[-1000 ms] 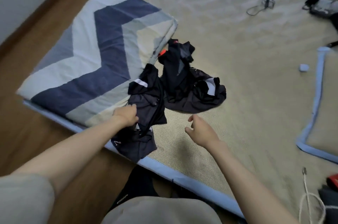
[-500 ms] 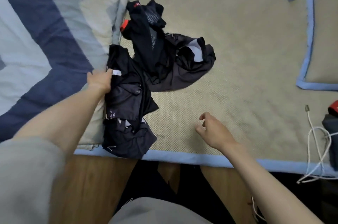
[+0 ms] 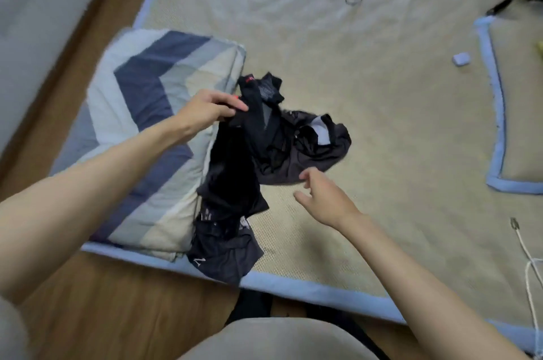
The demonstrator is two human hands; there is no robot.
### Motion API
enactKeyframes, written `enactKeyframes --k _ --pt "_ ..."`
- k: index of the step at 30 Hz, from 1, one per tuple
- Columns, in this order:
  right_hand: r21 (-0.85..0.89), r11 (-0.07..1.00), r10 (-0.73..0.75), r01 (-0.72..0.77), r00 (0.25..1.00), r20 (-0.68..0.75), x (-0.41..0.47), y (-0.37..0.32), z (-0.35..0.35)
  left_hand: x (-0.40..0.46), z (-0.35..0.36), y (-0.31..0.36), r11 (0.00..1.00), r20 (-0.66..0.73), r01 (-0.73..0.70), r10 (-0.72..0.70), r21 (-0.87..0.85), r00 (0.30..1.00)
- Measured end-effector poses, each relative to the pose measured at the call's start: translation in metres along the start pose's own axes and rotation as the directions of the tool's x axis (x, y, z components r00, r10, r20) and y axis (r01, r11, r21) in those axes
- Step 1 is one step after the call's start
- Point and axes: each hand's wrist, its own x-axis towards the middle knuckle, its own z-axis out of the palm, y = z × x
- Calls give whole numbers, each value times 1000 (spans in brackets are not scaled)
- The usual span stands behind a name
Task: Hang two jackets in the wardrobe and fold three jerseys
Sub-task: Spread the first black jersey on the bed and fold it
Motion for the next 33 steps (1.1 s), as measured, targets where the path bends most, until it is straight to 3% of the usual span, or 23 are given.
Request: enactKeyframes --k 4,7,9,12,16,18,20,22,27,33 --pt "172 945 -226 279 935 -274 -19 -68 -68 -63 -2 123 976 62 -215 217 -43 974" --pt "357 830 -283 428 875 -392 -51 -104 -124 -113 12 206 938 97 -330 340 -101 935" --pt "410 781 -304 471 860 -410 -74 -113 -153 -142 29 252 888 62 -442 452 -125 890" --pt "335 802 -331 495 834 -441 -102 -104 -177 -173 57 309 800 -4 -588 592 -120 806" --pt "331 817 -263 472 816 -514 -125 -67 -187 -193 93 365 654 -72 -756 756 27 651" --pt "236 846 -205 478 701 -684 -141 -46 -194 -193 112 385 565 -153 -817 823 116 547" --pt "116 851 -192 513 507 -840 -162 -30 -203 -190 129 401 486 -236 -855 865 181 442" --pt "54 839 -223 542 432 -874 -180 -20 -214 -186 142 416 432 -271 -876 888 216 371" --pt "123 919 -175 375 667 -724 -180 6 -250 -186 171 463 359 -265 -906 917 225 298" --pt "218 905 -57 366 611 -789 -165 36 -308 -207 195 512 291 -229 -927 944 236 237"
